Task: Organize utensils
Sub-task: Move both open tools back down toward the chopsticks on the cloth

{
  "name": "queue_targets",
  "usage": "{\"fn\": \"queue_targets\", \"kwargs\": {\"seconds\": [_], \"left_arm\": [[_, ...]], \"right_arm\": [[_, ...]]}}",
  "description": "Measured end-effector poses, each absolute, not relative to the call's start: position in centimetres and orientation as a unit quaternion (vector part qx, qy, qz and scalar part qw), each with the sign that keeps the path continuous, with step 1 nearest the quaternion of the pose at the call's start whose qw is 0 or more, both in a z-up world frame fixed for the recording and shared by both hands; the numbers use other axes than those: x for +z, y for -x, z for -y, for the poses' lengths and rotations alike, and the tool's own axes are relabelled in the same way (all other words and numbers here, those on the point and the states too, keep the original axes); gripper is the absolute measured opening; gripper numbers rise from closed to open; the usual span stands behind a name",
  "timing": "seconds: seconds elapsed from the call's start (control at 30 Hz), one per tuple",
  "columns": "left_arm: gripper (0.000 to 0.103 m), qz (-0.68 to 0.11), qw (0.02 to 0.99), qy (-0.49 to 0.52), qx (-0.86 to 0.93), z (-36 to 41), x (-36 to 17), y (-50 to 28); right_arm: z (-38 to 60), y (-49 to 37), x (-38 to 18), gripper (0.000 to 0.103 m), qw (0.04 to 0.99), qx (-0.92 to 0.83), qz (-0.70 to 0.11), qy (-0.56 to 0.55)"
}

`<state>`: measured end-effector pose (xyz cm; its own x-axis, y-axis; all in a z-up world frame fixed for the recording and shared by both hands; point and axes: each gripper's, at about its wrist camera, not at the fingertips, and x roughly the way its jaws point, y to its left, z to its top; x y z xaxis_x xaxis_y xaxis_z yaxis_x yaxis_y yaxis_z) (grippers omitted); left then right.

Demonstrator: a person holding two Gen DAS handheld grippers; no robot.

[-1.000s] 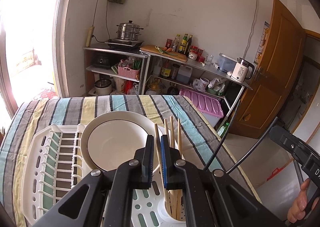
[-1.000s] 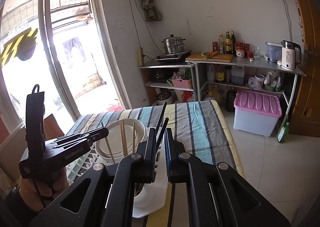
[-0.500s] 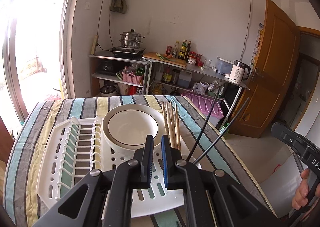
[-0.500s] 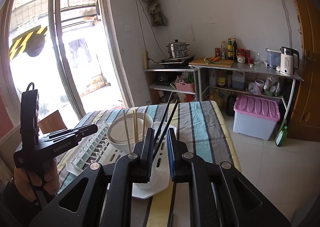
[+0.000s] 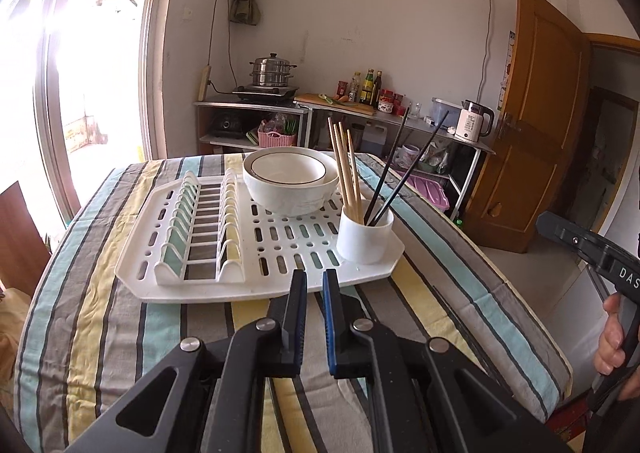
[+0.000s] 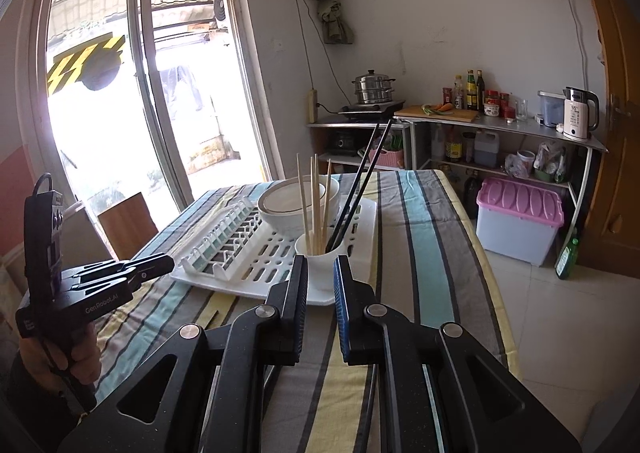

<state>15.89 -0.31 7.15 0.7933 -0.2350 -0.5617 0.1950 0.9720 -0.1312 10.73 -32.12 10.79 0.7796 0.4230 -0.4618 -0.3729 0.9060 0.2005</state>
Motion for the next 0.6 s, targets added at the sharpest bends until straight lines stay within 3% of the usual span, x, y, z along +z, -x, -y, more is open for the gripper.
{"fn": "queue_targets", "kwargs": {"seconds": [0.3,0.6], "left_arm": [[0.007,-0.311,0.945,0.024,-0.094,-0.9,4.6,-11.2],[0.011,-0.328,0.940,0.028,-0.087,-1.5,3.4,-11.3]], "right_arm": [[32.3,-7.0,8.9,0.013,0.937,0.213,-0.272,-0.053],[31.3,-6.8,6.9,0.013,0.927,0.221,-0.300,-0.050]]}}
